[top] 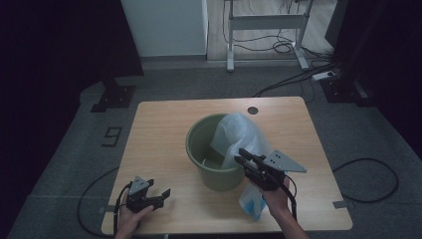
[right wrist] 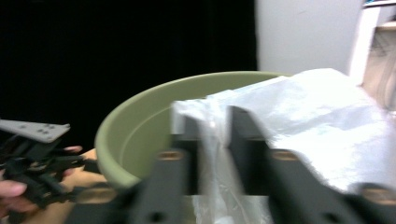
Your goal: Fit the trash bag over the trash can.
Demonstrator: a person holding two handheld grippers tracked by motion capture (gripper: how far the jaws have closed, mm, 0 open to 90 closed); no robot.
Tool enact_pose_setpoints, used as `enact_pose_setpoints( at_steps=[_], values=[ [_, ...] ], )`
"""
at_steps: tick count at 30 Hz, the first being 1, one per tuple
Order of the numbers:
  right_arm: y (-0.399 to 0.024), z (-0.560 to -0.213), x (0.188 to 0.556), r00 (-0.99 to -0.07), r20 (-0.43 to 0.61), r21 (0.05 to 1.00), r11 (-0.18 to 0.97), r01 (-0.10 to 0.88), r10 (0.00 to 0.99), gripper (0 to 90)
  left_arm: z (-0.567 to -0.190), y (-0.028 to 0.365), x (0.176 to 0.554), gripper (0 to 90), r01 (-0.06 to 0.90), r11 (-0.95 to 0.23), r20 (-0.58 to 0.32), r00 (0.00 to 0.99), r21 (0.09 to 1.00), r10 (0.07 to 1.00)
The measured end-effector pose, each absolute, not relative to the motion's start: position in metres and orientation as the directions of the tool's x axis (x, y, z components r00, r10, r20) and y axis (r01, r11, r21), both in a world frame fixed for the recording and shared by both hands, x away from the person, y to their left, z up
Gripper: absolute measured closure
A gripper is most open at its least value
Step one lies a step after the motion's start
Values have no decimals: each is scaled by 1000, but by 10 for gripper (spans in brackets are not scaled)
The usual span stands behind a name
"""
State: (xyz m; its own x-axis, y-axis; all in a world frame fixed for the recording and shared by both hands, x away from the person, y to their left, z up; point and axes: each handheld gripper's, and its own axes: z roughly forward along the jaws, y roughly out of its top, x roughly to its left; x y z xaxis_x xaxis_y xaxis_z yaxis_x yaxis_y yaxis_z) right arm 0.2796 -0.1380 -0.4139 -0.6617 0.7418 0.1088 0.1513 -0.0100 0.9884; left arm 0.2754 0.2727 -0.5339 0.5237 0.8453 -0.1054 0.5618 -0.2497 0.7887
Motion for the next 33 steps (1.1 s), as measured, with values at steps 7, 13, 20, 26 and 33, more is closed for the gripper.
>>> enact_pose_setpoints(
  at_steps=[7,13,20,26,33],
  values=[
    [-155,-415,239,-568,36,998,0,64,822,302,-534,273,276,176,563,-250,-106,523,787,846],
    [-173,-431,229,-516,26,995,28,96,856,248,-533,272,275,176,561,-248,-107,524,789,845],
    [-175,-471,222,-468,50,981,44,189,882,200,-533,273,275,176,561,-246,-107,522,791,846],
    [-175,-494,229,-437,59,969,53,241,898,246,-533,273,274,176,559,-242,-108,521,793,847],
    [-179,-500,237,-413,38,967,71,245,910,577,-532,275,274,176,560,-237,-110,516,794,850]
  ],
)
